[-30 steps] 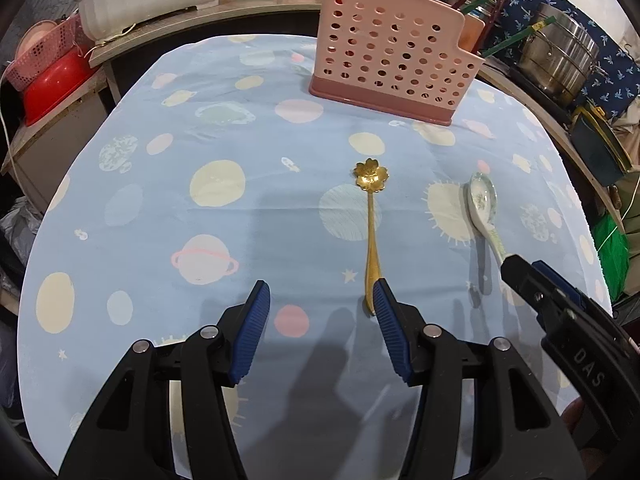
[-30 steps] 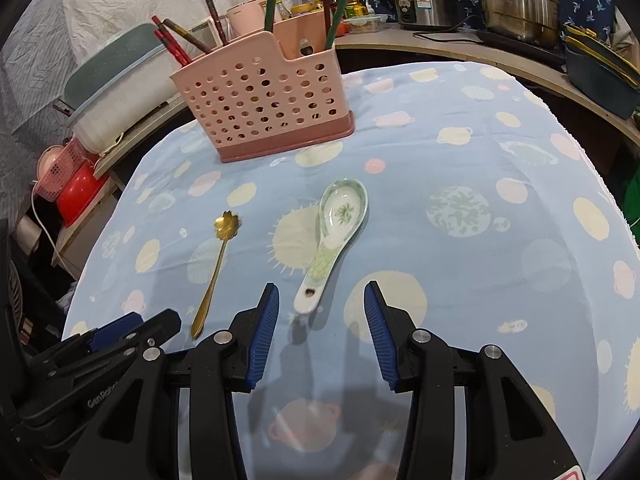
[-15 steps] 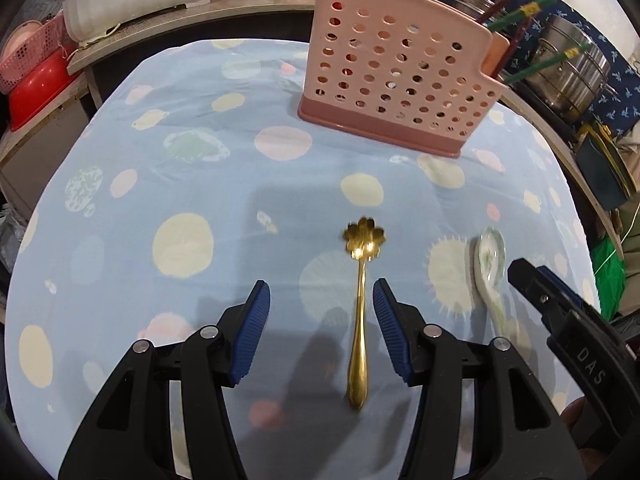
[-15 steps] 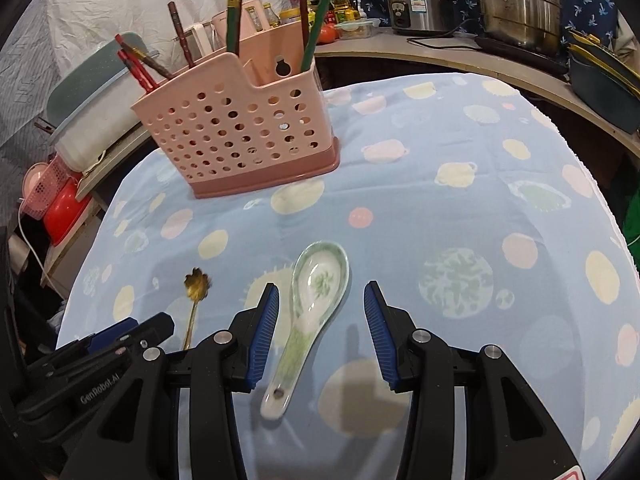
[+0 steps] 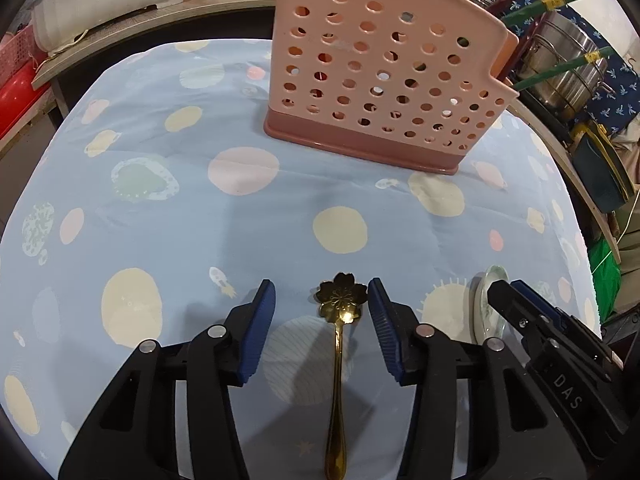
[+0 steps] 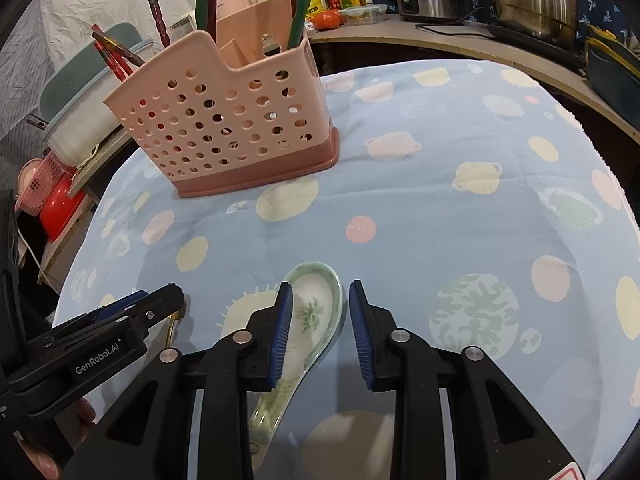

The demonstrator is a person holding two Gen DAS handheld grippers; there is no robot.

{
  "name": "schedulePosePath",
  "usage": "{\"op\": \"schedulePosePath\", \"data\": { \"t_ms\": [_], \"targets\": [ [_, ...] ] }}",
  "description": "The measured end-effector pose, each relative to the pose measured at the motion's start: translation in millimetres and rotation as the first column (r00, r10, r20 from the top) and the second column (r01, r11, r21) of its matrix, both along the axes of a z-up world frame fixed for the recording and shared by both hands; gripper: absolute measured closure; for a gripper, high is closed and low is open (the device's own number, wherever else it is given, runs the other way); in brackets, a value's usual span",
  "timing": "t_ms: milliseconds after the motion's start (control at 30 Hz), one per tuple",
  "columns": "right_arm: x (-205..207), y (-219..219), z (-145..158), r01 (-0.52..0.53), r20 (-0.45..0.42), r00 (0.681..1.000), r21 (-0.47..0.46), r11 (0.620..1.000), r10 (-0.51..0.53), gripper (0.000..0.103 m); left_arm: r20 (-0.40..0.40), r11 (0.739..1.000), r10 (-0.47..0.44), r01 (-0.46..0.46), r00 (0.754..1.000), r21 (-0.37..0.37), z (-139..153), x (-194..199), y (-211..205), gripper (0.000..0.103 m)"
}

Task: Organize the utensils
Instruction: 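Grasp the gold spoon with the left tool while the right tool grasps the white ceramic spoon, then lift both spoons and carry them over the pink holder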

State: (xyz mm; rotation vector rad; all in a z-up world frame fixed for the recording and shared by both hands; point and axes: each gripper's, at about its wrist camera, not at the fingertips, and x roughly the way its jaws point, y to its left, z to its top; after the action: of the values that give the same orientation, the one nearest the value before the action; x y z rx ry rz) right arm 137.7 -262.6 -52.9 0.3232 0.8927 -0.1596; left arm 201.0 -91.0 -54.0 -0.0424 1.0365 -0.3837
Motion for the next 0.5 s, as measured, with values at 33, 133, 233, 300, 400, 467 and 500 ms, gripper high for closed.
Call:
{"op": "schedulePosePath", "data": {
  "t_ms": [33,133,233,300,400,467,500],
  "targets": [
    [0.5,0.3,-1.3,-0.002,-0.003,1.000,0.002,1.000,0.002,0.080,0.002,1.000,-0.003,0.003,1.000,0.000,-0.4,0.1,-0.7,0.062],
    [1.4,1.2,-5.4,-0.007,-0.011,1.000,0.009,1.000,0.007,0.083,0.007,1.000,-0.013,0.013,1.000,0.004,-1.3,0.4,-2.1,0.070],
    [2.2,4.1,-6.4,-0.014,-0.008,1.000,0.010,1.000,0.014,0.085,0.005,1.000,-0.019,0.019,1.000,-0.005,-1.7,1.0,-1.8,0.077],
    [3.1,5.1,-7.2,-0.018,-0.009,1.000,0.013,1.000,0.018,0.086,0.001,0.999,-0.032,0.032,1.000,-0.016,-2.4,0.3,-2.3,0.083],
    [4.1,4.8,-7.0,-0.019,-0.007,1.000,0.017,1.000,0.019,0.089,0.003,0.999,-0.049,0.049,0.999,-0.017,-3.2,-1.9,-4.7,0.092],
    [4.0,4.1,-6.2,-0.018,-0.004,1.000,0.021,1.000,0.018,0.091,0.006,0.998,-0.055,0.056,0.998,-0.019,-2.7,-3.7,-4.5,0.096],
    [3.3,3.8,-5.6,-0.019,-0.004,1.000,0.022,1.000,0.019,0.092,0.007,0.998,-0.058,0.059,0.998,-0.024,-2.1,-4.7,-4.2,0.097]
  ]
}}
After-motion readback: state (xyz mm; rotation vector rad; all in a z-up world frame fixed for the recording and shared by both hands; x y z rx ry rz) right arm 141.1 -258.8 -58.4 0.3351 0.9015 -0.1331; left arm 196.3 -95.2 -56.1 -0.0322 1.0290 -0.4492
